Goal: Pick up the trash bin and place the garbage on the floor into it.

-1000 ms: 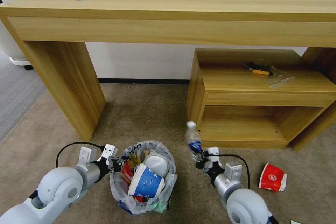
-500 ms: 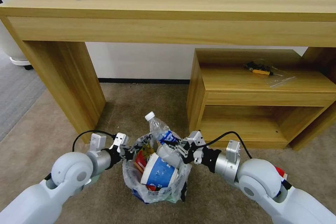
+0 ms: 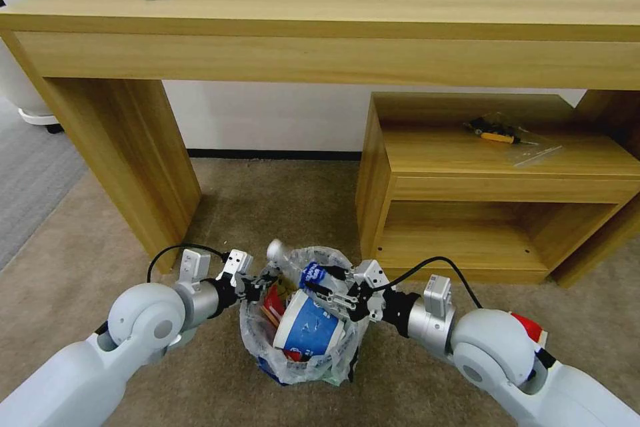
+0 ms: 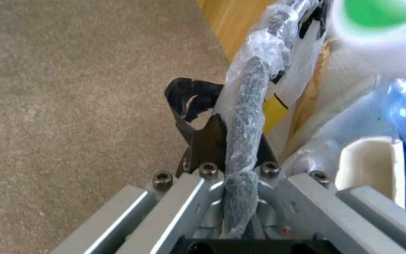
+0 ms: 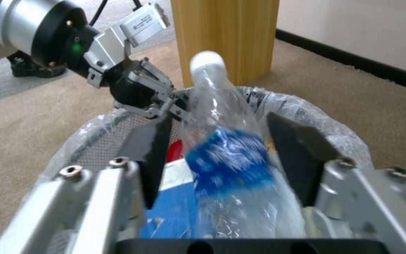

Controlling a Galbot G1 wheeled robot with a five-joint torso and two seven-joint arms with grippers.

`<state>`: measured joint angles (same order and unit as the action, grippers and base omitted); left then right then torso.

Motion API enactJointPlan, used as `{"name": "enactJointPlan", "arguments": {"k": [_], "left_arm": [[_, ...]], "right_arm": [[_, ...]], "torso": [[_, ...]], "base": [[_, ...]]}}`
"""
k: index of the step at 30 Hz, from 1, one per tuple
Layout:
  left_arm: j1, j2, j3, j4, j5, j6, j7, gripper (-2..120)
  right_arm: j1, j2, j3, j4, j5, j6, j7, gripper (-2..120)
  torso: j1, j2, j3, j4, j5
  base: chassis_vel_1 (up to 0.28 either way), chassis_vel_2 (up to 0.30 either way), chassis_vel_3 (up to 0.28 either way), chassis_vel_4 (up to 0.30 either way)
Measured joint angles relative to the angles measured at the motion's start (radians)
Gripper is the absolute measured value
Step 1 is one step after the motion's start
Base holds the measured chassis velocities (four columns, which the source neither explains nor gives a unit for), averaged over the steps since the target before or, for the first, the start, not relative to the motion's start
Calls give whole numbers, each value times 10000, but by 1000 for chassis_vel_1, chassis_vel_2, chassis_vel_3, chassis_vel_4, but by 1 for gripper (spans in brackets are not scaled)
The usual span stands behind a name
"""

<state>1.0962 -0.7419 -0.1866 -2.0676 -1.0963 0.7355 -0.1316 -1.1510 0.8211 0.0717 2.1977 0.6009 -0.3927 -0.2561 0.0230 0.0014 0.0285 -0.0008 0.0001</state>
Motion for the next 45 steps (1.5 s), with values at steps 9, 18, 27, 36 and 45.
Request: {"name": "enactJointPlan", "arguments": {"k": [9, 18, 27, 36, 45], "left_arm": [[-20, -58, -131, 110, -27, 0, -51, 0], [945, -71, -1119, 104, 695, 0, 119, 0], [2099, -61, -1849, -167, 1178, 0, 457, 0], [2389, -300, -1961, -302, 1476, 0, 490, 0], [3125, -424, -2393, -579, 2112, 0, 891, 0]], "right_arm": [[-150, 23, 138, 135, -28, 122, 293, 88], [-1166, 680, 1156, 41, -538, 978, 1968, 100], [-3174, 1449, 2843, -119, -1400, 1803, 2051, 100], [-4762, 2414, 3995, -203, -2460, 2623, 1698, 100], [-6407, 3693, 5734, -718, -3433, 4167, 860, 100]], "torso": [[0, -1, -1, 0, 0], [0, 0, -1, 1, 0], [-1, 0, -2, -1, -1], [-1, 0, -2, 0, 0], [-1, 0, -3, -2, 0]], "base": [[0, 0, 0, 0], [0, 0, 0, 0], [0, 0, 0, 0], [0, 0, 0, 0], [0, 0, 0, 0]]}}
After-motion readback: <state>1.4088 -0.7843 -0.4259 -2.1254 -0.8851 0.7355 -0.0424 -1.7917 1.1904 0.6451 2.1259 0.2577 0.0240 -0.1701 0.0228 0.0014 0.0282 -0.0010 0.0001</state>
